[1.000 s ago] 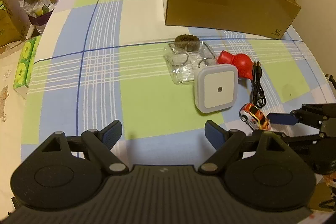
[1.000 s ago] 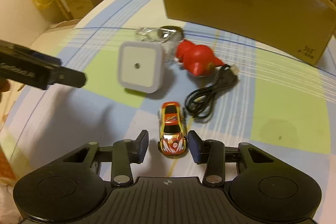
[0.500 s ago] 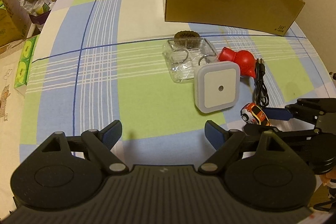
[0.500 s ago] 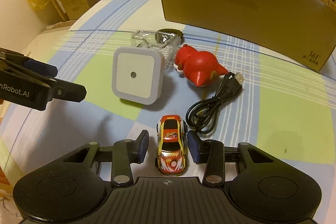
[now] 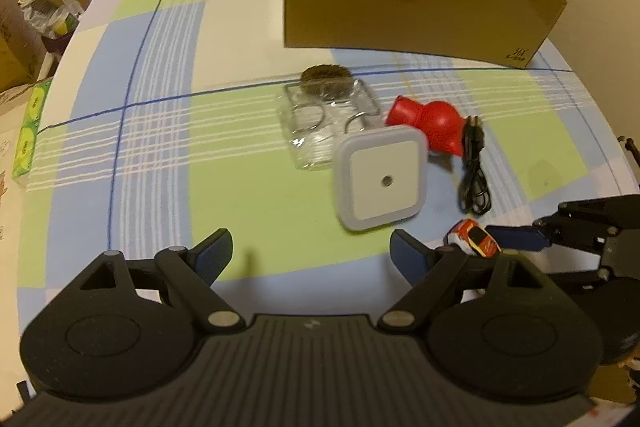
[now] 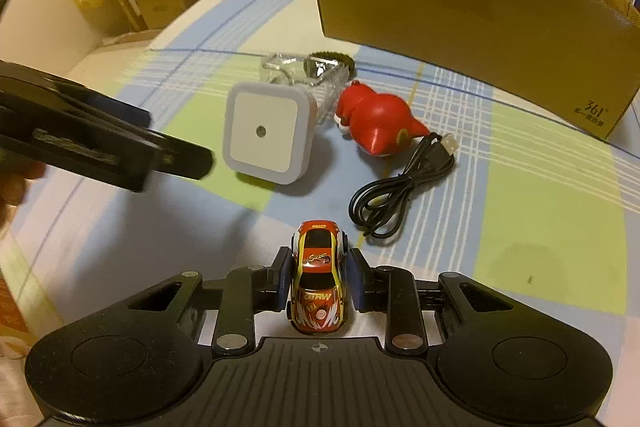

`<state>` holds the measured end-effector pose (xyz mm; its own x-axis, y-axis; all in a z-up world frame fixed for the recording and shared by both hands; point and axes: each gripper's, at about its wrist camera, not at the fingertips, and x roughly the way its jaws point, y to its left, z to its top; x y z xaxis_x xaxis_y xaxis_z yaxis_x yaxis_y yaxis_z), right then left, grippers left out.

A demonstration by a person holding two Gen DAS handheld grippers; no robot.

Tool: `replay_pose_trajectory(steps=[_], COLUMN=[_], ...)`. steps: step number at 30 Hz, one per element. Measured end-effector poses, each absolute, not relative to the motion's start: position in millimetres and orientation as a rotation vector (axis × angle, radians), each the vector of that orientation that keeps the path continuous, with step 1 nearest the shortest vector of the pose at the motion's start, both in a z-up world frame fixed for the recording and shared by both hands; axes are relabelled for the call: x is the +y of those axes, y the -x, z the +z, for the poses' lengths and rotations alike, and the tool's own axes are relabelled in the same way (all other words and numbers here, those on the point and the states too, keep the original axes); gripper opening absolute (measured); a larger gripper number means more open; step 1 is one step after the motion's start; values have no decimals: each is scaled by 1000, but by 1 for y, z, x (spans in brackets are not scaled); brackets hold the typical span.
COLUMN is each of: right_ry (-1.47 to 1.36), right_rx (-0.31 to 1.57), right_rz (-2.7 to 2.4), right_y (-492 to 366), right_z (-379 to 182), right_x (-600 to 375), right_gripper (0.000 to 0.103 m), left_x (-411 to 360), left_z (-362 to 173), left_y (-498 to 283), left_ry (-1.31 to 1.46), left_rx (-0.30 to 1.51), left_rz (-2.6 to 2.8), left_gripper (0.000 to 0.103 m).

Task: Organize objects
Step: 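Grasp the white night light with the left tool while the right tool holds the car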

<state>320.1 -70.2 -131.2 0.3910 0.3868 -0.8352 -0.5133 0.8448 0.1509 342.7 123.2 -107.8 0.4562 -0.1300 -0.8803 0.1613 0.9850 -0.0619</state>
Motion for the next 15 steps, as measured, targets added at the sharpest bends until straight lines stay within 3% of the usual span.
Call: replay_pose_trajectory(steps=[15], right_ry=[-11], right_rx=[969], right_rz=[465], right_y=[-331], right_z=[-99], right_x=[-131], right_gripper=[26], left_x=[84], left_z=[-117], left_y=[-366], left_ry=[2], left_rx=[1078], left_rz=[-176], left_gripper=[83])
